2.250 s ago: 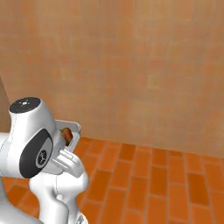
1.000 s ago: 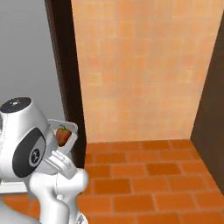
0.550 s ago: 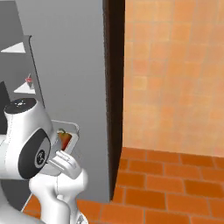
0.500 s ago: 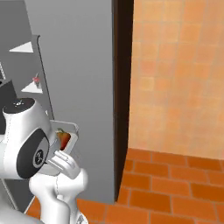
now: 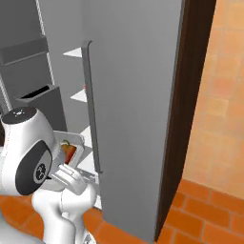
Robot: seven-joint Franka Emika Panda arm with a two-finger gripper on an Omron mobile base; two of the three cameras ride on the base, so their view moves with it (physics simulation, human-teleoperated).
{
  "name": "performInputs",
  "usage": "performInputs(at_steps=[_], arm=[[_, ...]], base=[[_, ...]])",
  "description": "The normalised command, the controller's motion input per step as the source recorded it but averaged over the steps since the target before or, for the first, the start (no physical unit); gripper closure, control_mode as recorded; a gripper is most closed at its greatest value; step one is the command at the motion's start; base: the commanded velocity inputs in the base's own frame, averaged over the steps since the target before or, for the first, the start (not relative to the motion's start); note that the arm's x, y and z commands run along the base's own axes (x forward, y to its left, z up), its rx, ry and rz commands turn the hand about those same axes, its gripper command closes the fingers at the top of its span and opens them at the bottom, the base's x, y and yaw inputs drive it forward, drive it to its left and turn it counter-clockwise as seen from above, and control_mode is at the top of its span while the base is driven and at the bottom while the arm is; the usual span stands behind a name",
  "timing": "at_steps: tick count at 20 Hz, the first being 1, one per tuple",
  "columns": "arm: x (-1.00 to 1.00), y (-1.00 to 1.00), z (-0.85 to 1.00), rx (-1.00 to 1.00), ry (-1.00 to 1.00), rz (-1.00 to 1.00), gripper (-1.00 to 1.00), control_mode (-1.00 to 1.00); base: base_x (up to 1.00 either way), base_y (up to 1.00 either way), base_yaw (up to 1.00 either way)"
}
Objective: Take the meat container that has the steak and place it on the second highest rack of the freezer. Then take the vegetable container that has the eggplant and bell pepper and place it on the highest rack of the freezer.
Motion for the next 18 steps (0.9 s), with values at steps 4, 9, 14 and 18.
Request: performInputs(at_steps=[4, 9, 14, 18], arm=[[0.0, 0.0, 0.0, 0.0, 0.0, 0.0, 1.0, 1.0], [0.0, 0.0, 0.0, 0.0, 0.0, 0.0, 1.0, 1.0], [0.0, 0.0, 0.0, 0.0, 0.0, 0.0, 1.0, 1.0], [0.0, 0.0, 0.0, 0.0, 0.0, 0.0, 1.0, 1.0]], base=[[0.54, 0.42, 0.35], [0.68, 0.43, 0.07], [0.53, 0.28, -0.05], [0.67, 0.03, -0.23]])
